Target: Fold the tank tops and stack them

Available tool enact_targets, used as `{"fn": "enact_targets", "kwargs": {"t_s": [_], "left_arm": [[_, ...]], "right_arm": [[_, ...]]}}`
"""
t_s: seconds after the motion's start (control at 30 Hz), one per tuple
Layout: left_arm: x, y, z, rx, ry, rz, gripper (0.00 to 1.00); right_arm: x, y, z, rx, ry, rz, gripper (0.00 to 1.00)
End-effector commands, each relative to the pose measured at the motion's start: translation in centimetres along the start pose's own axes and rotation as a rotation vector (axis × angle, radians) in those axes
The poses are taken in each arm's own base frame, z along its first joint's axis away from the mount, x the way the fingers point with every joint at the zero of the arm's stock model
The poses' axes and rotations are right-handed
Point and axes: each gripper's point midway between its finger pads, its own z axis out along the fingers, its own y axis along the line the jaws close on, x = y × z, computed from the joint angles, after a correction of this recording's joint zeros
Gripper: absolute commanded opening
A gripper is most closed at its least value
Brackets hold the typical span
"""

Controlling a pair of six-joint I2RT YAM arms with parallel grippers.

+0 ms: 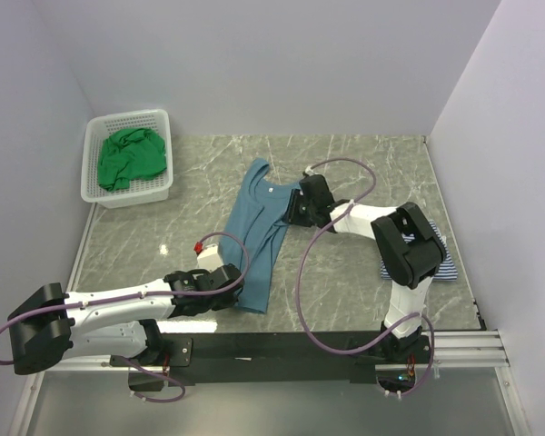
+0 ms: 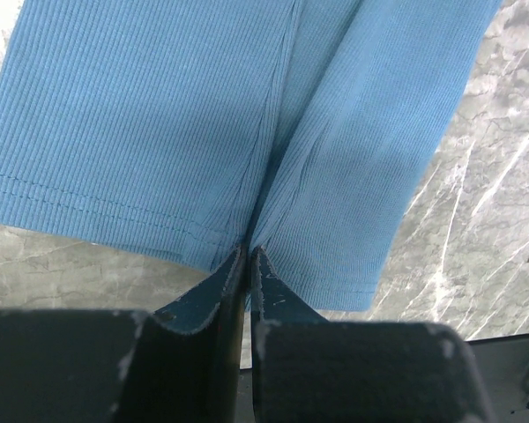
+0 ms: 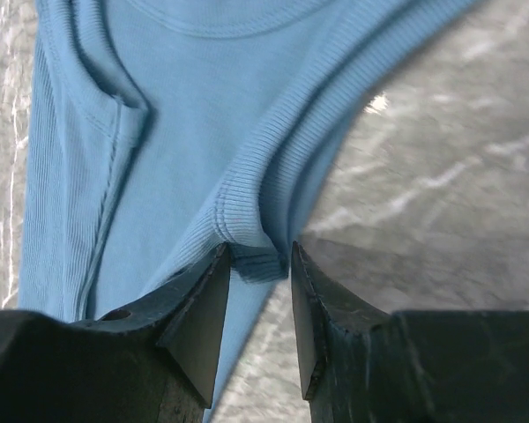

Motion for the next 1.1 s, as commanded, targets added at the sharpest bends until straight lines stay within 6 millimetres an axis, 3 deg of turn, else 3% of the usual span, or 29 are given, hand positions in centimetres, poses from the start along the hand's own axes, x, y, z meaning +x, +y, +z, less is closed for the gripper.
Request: {"fn": "enact_targets", "kwargs": {"t_s": [0.0,0.4,0.73,1.07], "left_arm": [[0.2,0.1,0.0,0.008,0.008,0.011,0.12],[0.2,0.1,0.1,0.004,0.010,0.014,0.11],[-0.1,0.3,-0.2,-0.002,-0.002,0.010,0.11],[-0.1,0.6,-0.1,-0.014,-0.005,0.009,0.11]], "right_arm": [[-3.0,1.1,-1.8,-0.087,-0.094,0.043,0.41],[-3.0,1.7,-1.3,-0.113,-0.068,0.043,0.34],[-4.2,2.6,-1.8,-0.121,-0.076,0.036,0.01],[-5.9,4.2,-1.2,-0.135,-0.084,0.007,0.00]]}}
